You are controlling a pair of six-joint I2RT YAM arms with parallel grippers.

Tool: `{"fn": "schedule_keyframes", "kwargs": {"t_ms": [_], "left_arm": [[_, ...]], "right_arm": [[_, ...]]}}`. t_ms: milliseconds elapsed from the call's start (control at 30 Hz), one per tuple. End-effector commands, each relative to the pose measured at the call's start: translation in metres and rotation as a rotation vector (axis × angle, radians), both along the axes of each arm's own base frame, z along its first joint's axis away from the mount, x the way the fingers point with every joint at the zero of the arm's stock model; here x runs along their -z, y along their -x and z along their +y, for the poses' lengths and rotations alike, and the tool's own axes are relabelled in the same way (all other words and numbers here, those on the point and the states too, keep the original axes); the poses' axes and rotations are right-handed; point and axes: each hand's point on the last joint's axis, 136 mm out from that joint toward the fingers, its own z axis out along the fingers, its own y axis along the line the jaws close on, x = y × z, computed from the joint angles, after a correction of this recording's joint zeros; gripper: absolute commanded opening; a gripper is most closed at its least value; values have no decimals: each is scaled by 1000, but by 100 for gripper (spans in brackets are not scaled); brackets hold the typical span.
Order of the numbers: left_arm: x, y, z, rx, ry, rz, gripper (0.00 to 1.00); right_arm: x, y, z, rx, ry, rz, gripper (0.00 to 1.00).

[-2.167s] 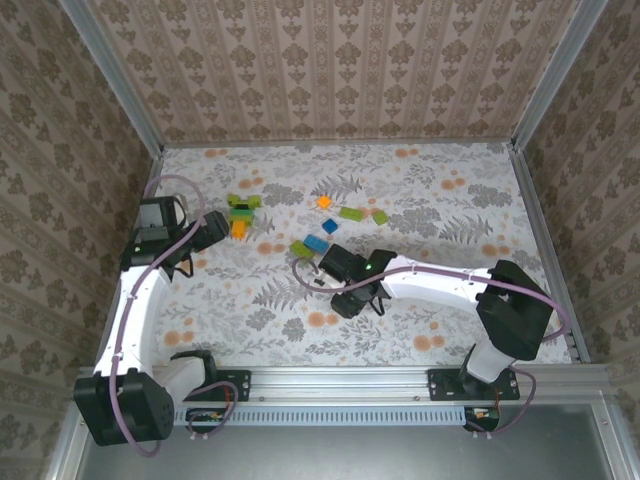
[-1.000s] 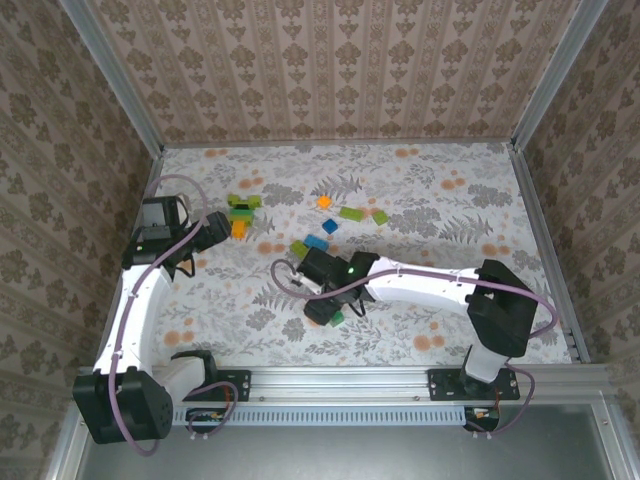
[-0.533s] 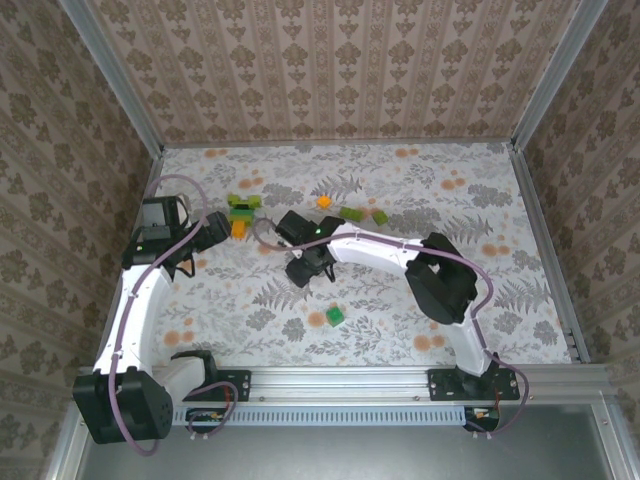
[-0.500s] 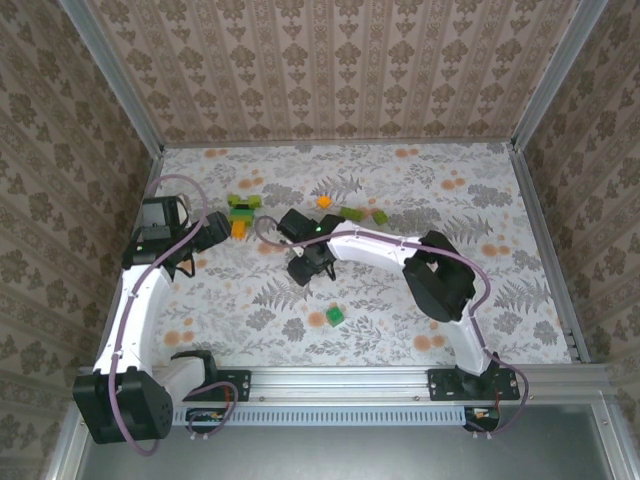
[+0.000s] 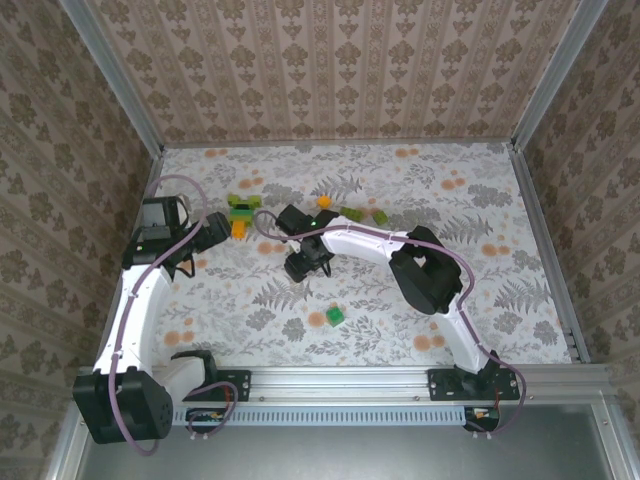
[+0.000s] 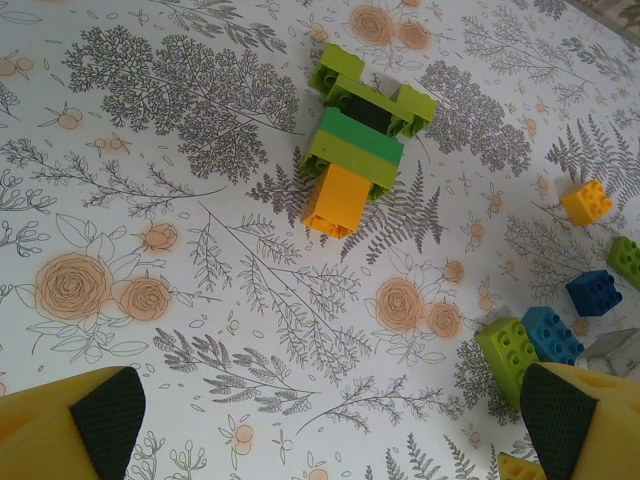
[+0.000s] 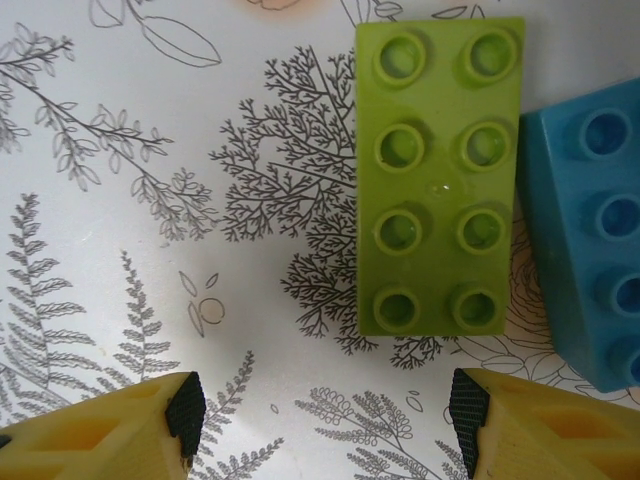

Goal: Assemble a carrot with lego

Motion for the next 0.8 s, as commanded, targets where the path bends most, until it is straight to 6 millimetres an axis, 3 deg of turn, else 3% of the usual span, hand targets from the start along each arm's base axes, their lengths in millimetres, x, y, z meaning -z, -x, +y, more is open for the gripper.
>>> {"fn": "schedule_keyframes", "kwargs": {"t_ms": [0, 767], "left_arm": [[-3, -3, 1, 4, -15, -1, 100], [-5, -3, 1, 5, -12, -9, 100]], "right_arm": [[-1, -4, -1, 24, -4, 17, 69], [8, -25, 3, 32, 9, 22, 69]]}}
